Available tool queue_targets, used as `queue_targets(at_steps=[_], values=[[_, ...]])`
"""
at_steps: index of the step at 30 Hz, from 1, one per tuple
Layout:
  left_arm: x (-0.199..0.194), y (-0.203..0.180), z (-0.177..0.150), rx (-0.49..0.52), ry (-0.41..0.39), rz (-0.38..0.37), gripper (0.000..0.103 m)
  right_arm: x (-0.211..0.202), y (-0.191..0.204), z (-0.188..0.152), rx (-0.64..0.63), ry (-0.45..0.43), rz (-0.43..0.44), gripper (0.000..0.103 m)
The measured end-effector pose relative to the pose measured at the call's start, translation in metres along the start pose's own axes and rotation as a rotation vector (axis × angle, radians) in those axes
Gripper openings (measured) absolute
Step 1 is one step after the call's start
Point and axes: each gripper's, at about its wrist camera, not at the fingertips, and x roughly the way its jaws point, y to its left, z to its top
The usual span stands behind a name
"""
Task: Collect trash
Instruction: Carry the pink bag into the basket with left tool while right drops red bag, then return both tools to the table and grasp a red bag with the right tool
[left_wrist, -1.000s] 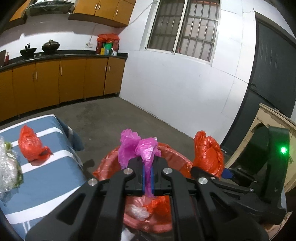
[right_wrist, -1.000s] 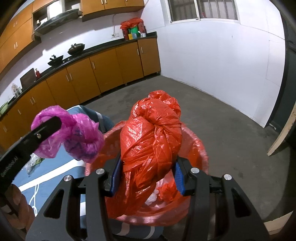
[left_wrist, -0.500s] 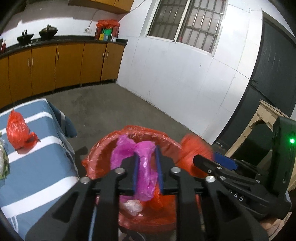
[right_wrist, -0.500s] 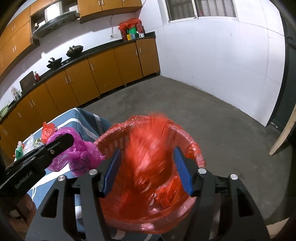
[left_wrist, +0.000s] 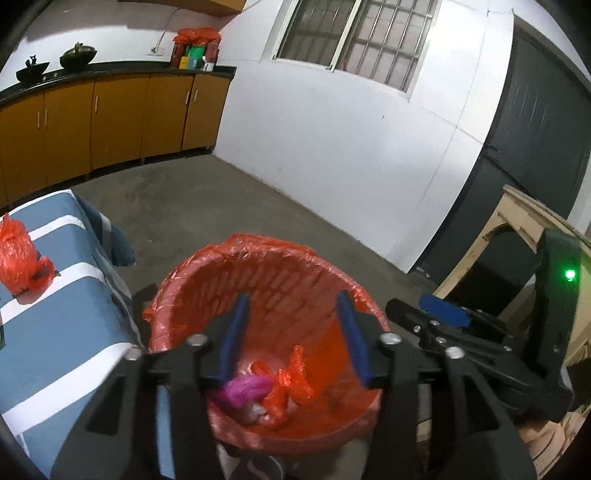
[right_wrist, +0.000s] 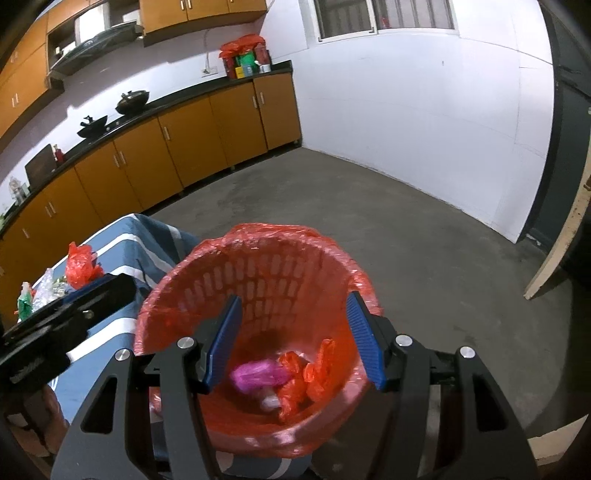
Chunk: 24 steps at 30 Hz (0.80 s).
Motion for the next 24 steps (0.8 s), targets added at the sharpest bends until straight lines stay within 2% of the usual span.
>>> queue_targets(at_steps=[4, 6, 8, 16, 24], values=[[-0.007, 0.002, 0.002, -0.005, -0.020, 0.034, 0.057, -0.001, -0.005, 0.001, 0.009, -0.005, -0.009, 0.059], [-0.014, 0.005, 0.004, -0.016, -0.038, 0.060, 0.063, -0.003, -0.002, 0.002, 0.000, -0.012, -0.010, 0.059], [-0.024, 0.012, 0.003, -0.020, -0.062, 0.107, 0.069, -0.004, 0.003, 0.004, -0.013, -0.022, -0.010, 0.064], [-0.073, 0.054, -0.012, -0.032, -0.120, 0.338, 0.080, -0.004, 0.043, 0.004, -0.084, -0.041, 0.031, 0.064], [-0.133, 0.116, -0.039, -0.097, -0.167, 0.579, 0.087, 0.005, 0.105, 0.002, -0.168, -0.033, 0.125, 0.064]])
